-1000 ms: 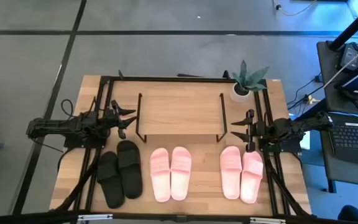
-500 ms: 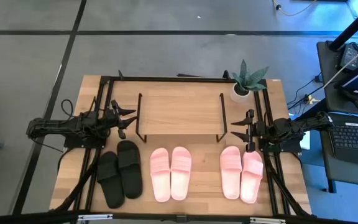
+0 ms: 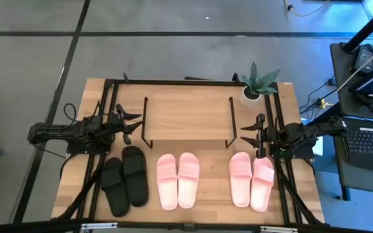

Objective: Pick and place slides into the shelf

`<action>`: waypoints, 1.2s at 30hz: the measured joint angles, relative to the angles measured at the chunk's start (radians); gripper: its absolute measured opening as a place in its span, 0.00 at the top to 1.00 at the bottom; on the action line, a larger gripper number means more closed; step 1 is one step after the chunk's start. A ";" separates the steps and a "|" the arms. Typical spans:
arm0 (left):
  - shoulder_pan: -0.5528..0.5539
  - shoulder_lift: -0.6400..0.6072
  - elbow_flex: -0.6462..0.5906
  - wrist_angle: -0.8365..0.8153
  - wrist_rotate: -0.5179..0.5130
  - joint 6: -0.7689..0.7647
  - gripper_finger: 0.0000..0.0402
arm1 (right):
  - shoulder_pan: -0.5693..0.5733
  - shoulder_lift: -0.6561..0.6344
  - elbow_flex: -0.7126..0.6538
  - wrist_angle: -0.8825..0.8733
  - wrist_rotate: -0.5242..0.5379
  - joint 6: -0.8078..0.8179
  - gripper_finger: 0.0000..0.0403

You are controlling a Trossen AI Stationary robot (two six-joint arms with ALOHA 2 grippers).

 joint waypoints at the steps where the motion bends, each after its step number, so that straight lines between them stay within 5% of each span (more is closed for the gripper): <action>1: 0.000 0.000 0.000 0.000 0.000 0.000 0.65 | 0.000 0.000 0.000 0.000 0.000 0.000 0.55; 31: 0.000 0.000 0.000 0.000 0.000 0.000 0.65 | 0.000 0.000 0.000 0.000 0.000 -0.002 0.55; 36: 0.000 0.000 0.000 0.000 0.000 0.000 0.65 | 0.000 0.000 0.000 0.039 0.017 -0.103 0.55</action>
